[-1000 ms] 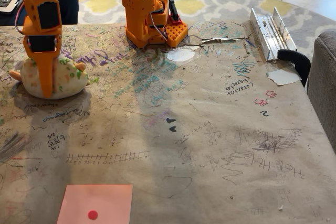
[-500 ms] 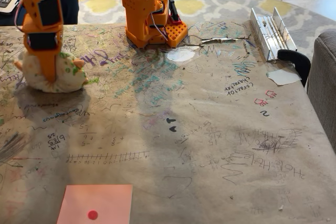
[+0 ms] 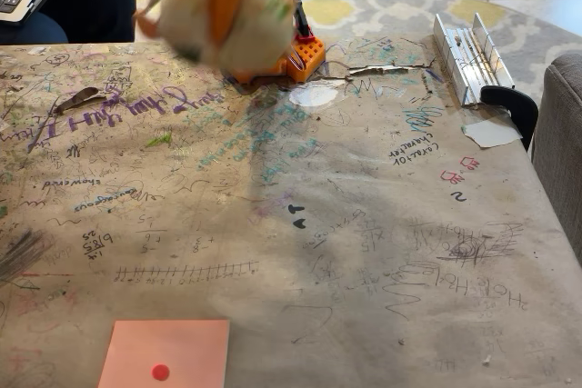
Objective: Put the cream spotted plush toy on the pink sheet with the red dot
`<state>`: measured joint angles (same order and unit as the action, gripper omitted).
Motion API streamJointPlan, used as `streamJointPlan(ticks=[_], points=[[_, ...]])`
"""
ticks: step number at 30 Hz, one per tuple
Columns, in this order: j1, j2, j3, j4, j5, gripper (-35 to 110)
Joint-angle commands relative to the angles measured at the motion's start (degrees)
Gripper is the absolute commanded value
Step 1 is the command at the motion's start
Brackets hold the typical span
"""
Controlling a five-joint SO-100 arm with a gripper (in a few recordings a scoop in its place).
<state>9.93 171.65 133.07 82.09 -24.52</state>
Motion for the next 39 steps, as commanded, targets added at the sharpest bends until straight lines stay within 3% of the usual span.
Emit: streamJointPlan(ticks=[1, 7, 11, 14, 16, 17, 19, 21, 23, 28, 34, 39], points=[[-6.59, 16.52, -9.32, 5.36, 3.08, 0], [-10.81, 21.45, -15.38, 2.90, 4.48, 0], [-10.02, 17.75, -8.00, -11.43, 2.29, 0], [-6.68, -2.81, -8.35, -29.44, 1.93, 0], [-4.31, -31.46, -24.26, -34.19, 2.99, 0], [-3.25, -48.34, -37.09, -31.73, 2.72, 3], [-1.49, -80.42, -70.58, -10.28, -1.85, 44], [0.97, -96.68, -87.36, 6.50, -3.52, 56], [3.16, -94.66, -75.06, 2.55, -4.66, 61], [4.57, -71.89, -34.89, -16.96, -10.63, 52], [4.22, -60.47, -21.62, -17.84, -13.18, 45], [4.48, -53.26, -6.06, -26.54, -19.42, 38]])
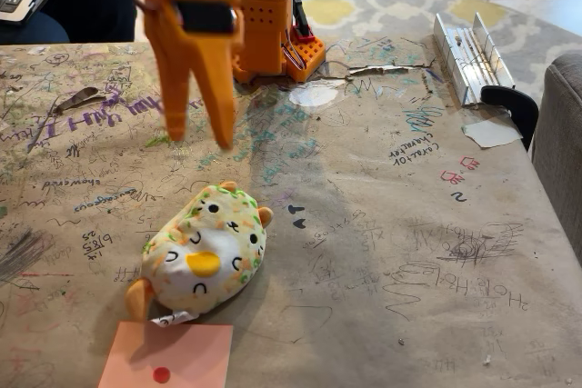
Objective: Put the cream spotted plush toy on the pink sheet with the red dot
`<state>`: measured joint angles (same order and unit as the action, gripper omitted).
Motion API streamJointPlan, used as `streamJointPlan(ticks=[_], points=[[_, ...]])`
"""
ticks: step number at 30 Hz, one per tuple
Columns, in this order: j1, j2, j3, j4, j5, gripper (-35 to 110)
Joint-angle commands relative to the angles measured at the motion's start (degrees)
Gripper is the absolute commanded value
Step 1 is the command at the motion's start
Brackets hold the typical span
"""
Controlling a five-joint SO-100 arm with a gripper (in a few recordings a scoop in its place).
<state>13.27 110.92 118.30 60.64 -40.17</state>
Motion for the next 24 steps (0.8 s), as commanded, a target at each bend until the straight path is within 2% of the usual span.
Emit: streamJointPlan(ticks=[1, 4, 9, 15, 24], points=[[1.41, 6.94, 10.63, -7.03, -4.39, 38], [1.67, -0.26, 12.66, -13.01, -5.98, 38], [3.34, -15.29, 3.60, -17.05, -6.94, 40], [4.39, -28.21, -11.60, -13.71, -11.95, 41], [-0.26, -28.92, -17.58, -6.33, -21.27, 36]])
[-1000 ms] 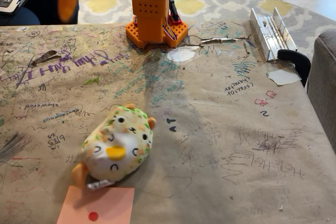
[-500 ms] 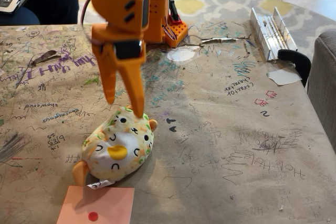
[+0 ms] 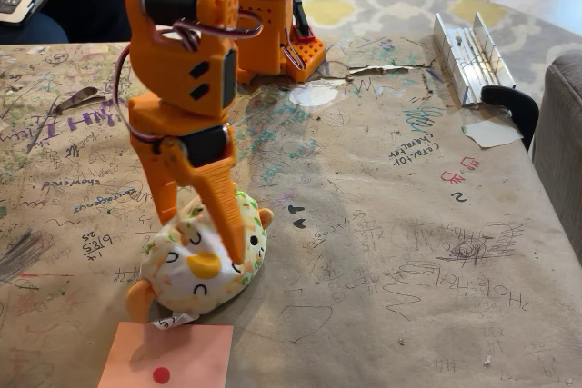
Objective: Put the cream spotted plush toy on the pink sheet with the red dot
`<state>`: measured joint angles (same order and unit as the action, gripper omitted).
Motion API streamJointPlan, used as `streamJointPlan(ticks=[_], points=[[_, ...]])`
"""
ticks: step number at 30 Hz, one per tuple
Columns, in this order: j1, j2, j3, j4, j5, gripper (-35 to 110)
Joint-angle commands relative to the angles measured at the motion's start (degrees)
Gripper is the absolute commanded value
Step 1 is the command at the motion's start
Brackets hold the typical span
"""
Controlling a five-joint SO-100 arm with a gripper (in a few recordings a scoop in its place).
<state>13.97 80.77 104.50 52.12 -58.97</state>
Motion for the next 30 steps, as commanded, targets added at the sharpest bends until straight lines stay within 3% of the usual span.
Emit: streamJointPlan(ticks=[1, 5, 11, 16, 17, 20, 25, 30], points=[[-1.14, 1.32, -3.34, 2.37, -3.96, 35], [-0.88, 2.29, -1.93, 3.34, -8.96, 27], [1.67, -0.79, 0.09, -1.58, -9.23, 39], [2.37, -6.15, -6.68, 4.48, -8.88, 36], [2.37, -6.15, -6.77, 4.39, -8.96, 33], [1.93, -6.15, -6.77, 4.39, -7.56, 0], [1.58, 1.67, -0.79, 4.22, -6.68, 0], [-1.05, 20.39, 5.45, 6.94, 1.41, 0]])
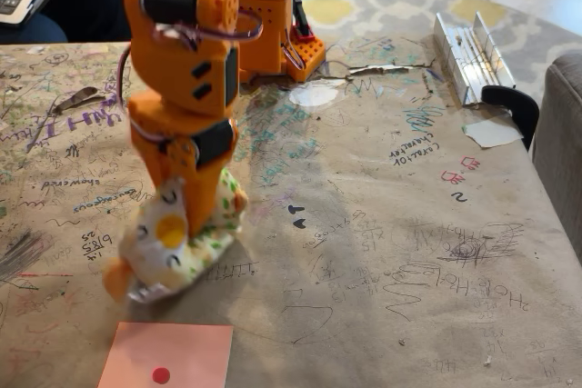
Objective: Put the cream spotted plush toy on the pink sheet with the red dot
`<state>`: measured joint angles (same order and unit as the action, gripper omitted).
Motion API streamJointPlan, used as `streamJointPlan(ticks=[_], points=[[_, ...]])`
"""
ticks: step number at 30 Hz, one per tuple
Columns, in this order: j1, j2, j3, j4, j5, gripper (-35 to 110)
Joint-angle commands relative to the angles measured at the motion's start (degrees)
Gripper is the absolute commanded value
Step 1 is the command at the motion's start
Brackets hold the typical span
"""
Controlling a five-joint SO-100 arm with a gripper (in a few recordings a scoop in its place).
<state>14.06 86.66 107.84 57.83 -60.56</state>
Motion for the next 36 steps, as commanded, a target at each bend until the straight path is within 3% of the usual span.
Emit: streamJointPlan(ticks=[1, 9, 12, 14, 21, 24, 26, 27, 28, 29, 30, 36], points=[[-1.93, 19.25, 3.25, 2.46, 5.54, 0], [-6.15, 71.10, 12.30, 7.21, 26.98, 0], [-8.79, 89.03, 18.72, 0.35, 30.85, 0], [-11.07, 90.70, 21.71, -3.69, 30.76, 0], [-6.77, 58.54, 11.95, -20.21, 31.90, 0], [-4.22, 38.06, -3.25, -23.38, 32.70, 0], [-2.11, 11.25, -34.28, -11.60, 34.45, 0], [-1.41, -7.29, -61.61, 3.16, 34.01, 7], [-1.05, -29.44, -97.47, 20.57, 31.46, 37], [-0.88, -47.90, -129.29, 29.53, 28.12, 52], [-0.62, -56.78, -142.03, 34.98, 24.61, 52], [5.80, -63.54, -140.45, 42.54, 25.05, 50]])
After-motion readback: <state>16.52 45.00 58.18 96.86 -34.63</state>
